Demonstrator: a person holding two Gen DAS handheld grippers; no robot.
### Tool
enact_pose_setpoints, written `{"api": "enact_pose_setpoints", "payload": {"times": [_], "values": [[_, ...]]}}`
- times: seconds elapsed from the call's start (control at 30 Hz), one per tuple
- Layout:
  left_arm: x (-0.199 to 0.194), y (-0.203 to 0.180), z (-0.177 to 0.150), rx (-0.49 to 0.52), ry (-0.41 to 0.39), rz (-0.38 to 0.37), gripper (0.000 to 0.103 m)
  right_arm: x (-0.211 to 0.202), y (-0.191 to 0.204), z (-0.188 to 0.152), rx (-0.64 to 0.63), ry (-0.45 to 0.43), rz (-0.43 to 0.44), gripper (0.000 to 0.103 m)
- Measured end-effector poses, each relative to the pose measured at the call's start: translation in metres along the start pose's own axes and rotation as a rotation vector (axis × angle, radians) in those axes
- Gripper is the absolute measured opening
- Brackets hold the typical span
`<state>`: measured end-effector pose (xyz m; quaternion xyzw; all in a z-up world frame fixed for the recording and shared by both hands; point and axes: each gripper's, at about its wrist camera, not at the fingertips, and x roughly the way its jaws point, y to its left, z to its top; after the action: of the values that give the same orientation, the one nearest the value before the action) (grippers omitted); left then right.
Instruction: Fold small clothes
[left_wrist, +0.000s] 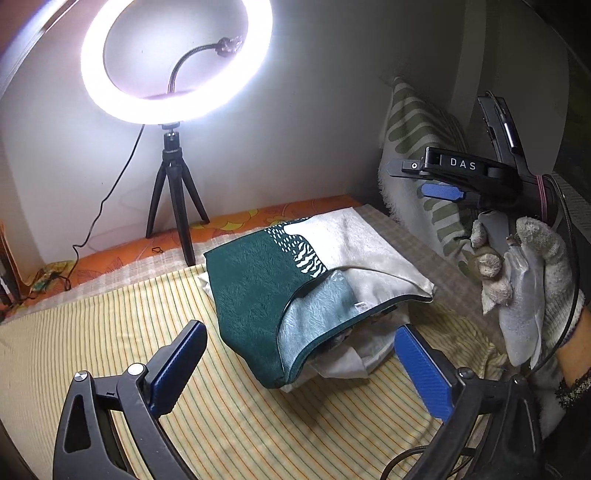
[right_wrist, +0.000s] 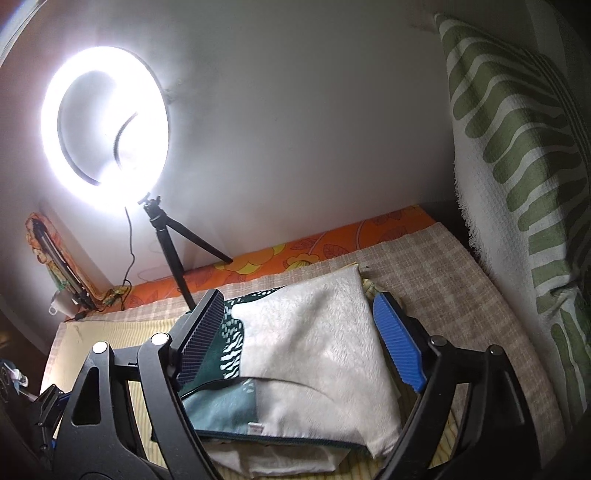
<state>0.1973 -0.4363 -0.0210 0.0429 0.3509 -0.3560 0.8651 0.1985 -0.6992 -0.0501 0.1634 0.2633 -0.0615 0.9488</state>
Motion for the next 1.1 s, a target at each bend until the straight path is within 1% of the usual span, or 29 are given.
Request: {"api": "enact_pose_setpoints", "payload": {"times": [0.17, 0.3, 0.37, 0.47, 0.63, 0.77, 0.97, 1.1], "values": [[-0.026, -0.005, -0.002, -0.002, -0.026, -0.006, 0.103, -0.036, 0.017, -0.009, 0.009, -0.035, -0.008, 0.087], [-0.049, -0.006, -0.007, -0.007, -0.051, -0.009, 0.103, -0.063, 0.032, -0.020, 0.005, -0.063, -0.027, 0.096], [-0.059, -0.006, -0.010, -0.006, -0.059, -0.010, 0.103, -0.075, 0.038, -0.026, 0.018, -0.072, -0.032, 0.097], [-0.075, -0.008, -0.018, -0.002, -0.070, -0.009, 0.103, -0.094, 0.049, -0.040, 0.033, -0.085, -0.027, 0.103], [-0.098, -0.010, -0.032, 0.008, -0.089, -0.002, 0.103, -0.116, 0.072, -0.065, 0.010, -0.091, -0.026, 0.103], [-0.111, -0.012, -0.042, 0.010, -0.082, 0.002, 0.103, -0.129, 0.089, -0.086, -0.015, -0.086, -0.038, 0.103], [-0.126, -0.013, -0.061, 0.003, -0.057, 0.014, 0.103, -0.148, 0.102, -0.113, 0.007, -0.093, -0.034, 0.103], [-0.138, -0.016, -0.072, 0.002, -0.079, 0.028, 0.103, -0.156, 0.111, -0.132, 0.001, -0.094, -0.044, 0.103]]}}
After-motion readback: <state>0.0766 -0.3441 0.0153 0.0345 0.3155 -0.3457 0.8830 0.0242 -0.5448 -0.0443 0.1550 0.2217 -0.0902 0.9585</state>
